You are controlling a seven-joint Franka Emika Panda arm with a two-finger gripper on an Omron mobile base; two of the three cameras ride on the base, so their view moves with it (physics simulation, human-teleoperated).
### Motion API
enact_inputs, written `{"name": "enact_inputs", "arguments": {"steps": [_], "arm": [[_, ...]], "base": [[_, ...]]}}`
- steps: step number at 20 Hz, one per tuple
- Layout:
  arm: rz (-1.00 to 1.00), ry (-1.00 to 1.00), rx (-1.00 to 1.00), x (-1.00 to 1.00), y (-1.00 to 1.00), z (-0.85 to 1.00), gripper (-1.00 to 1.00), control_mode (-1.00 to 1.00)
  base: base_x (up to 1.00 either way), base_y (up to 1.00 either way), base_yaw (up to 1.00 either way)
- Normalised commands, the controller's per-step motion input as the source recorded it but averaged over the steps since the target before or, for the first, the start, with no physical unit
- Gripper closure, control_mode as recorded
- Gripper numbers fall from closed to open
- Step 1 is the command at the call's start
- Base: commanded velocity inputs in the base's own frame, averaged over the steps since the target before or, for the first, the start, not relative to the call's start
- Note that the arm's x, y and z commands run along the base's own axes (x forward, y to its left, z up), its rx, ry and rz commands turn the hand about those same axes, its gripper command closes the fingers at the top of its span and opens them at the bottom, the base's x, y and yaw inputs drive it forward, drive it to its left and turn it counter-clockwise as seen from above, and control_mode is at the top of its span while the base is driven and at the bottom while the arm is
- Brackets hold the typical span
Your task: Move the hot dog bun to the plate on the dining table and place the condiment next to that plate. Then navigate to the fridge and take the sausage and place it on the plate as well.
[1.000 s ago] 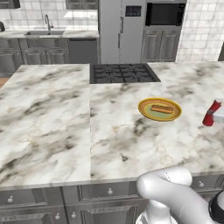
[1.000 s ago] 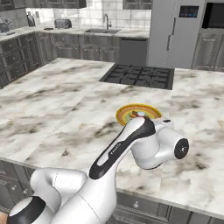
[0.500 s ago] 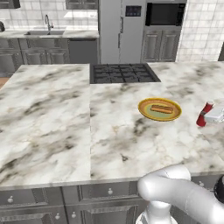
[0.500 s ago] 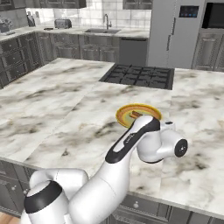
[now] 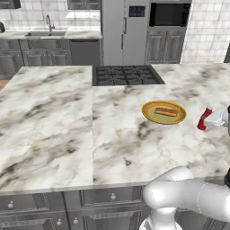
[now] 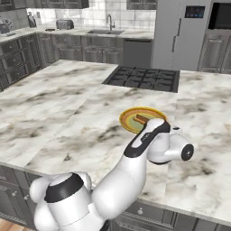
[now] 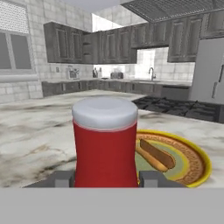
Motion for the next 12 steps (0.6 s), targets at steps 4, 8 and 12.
{"name": "enact_inputs", "arguments": {"steps": [4,8,12], "arm": [[0.0,0.0,0.0,0.38,-0.14,-0.29,1.0,-1.0],[0.0,0.0,0.0,0.37,-0.15,-0.28,1.0,-1.0],[0.0,0.0,0.0,0.35,-0.13,-0.28,1.0,-1.0]], "base": [[0.0,0.0,0.0],[0.0,0.0,0.0],[0.0,0.0,0.0]]}}
